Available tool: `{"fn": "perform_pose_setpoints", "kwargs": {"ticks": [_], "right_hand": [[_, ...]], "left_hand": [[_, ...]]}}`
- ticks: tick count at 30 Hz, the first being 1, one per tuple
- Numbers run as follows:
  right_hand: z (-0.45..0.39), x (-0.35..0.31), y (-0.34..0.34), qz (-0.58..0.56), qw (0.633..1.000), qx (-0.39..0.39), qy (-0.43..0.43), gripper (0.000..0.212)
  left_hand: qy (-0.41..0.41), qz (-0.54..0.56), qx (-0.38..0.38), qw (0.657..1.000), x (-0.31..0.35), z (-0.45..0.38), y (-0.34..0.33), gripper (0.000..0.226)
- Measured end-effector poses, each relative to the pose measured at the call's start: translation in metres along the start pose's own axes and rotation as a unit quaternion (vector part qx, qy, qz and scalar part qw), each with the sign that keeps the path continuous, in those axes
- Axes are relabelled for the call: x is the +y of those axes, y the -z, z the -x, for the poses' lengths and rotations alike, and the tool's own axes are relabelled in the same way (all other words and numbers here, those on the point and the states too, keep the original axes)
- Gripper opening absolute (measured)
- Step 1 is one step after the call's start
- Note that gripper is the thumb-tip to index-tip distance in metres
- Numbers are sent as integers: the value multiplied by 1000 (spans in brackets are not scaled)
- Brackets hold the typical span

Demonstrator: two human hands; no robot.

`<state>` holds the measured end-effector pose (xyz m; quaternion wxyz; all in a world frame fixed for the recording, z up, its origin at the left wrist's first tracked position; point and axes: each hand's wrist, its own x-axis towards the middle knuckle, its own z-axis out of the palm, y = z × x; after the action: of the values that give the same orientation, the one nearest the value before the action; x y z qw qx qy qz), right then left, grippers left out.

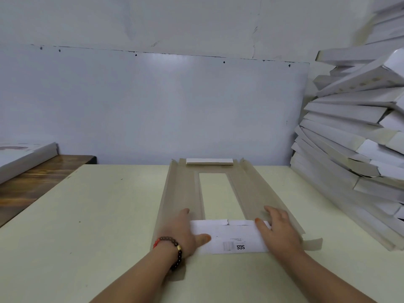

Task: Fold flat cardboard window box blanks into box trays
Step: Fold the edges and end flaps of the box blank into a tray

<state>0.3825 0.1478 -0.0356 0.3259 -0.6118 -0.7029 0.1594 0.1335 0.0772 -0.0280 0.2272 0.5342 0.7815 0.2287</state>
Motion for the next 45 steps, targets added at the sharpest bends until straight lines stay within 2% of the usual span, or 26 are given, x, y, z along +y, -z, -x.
{"fn": "perform_pose_setpoints", "kwargs": {"ticks": [2, 4, 7, 9, 12, 14, 16, 19, 21, 22, 24, 27, 30, 33, 34, 36, 39, 42, 44, 45], "right_hand": [[-3, 1, 7, -52, 998, -18, -12, 50], [-6, 3, 16, -137, 989, -51, -22, 50], [-5, 4, 30, -259, 955, -140, -37, 46], [-3, 8, 36, -241, 954, -178, -11, 46], [5, 13, 39, -136, 967, -214, 40, 59], [12, 14, 39, -62, 971, -222, 65, 64], [19, 13, 37, 48, 969, -220, 105, 64], [23, 9, 25, 226, 935, -221, 160, 62], [29, 1, 13, 295, 911, -219, 190, 59], [35, -3, 6, 310, 906, -190, 216, 57], [47, -15, -5, 320, 901, -136, 259, 53], [59, -37, -19, 319, 890, -168, 278, 65], [56, -41, -18, 303, 894, -167, 283, 56], [43, -29, -9, 341, 881, -164, 283, 74], [38, -18, -9, 327, 880, -176, 297, 81], [31, 4, -6, 305, 881, -239, 271, 84], [21, 21, 0, 306, 877, -263, 261, 93], [22, 22, 10, 266, 877, -272, 292, 102], [27, 18, 20, 226, 883, -252, 325, 93], [30, 16, 24, 212, 883, -214, 359, 82]], "left_hand": [[-10, 146, -10, 989, 1, 0, 5, 84], [-26, 237, -7, 971, 1, 3, 10, 56], [-43, 270, -26, 962, -1, 9, 14, 19], [-44, 265, -44, 962, -2, 13, 14, 7], [-44, 215, -54, 974, 0, 20, 11, 18], [-43, 98, -33, 994, 4, 23, 9, 22], [-40, -47, 0, 998, 8, 28, 5, 26], [-79, -153, -6, 985, 14, 30, -6, 47], [-124, -213, -3, 969, 14, 29, -17, 61], [-145, -241, -3, 960, 14, 29, -23, 63], [-171, -291, -18, 941, 15, 30, -34, 64], [-182, -349, -50, 918, 19, 28, -42, 64], [-178, -385, -76, 902, 16, 22, -40, 66], [-162, -402, -70, 898, 6, 18, -36, 66], [-155, -407, -66, 898, 3, 17, -35, 66], [-144, -415, -58, 897, -1, 18, -32, 66], [-136, -443, -35, 886, 0, 22, -25, 67], [-198, -468, -8, 861, 9, 31, -21, 56], [-271, -456, -13, 848, 15, 37, -20, 41], [-304, -447, -21, 841, 18, 40, -19, 35]]}}
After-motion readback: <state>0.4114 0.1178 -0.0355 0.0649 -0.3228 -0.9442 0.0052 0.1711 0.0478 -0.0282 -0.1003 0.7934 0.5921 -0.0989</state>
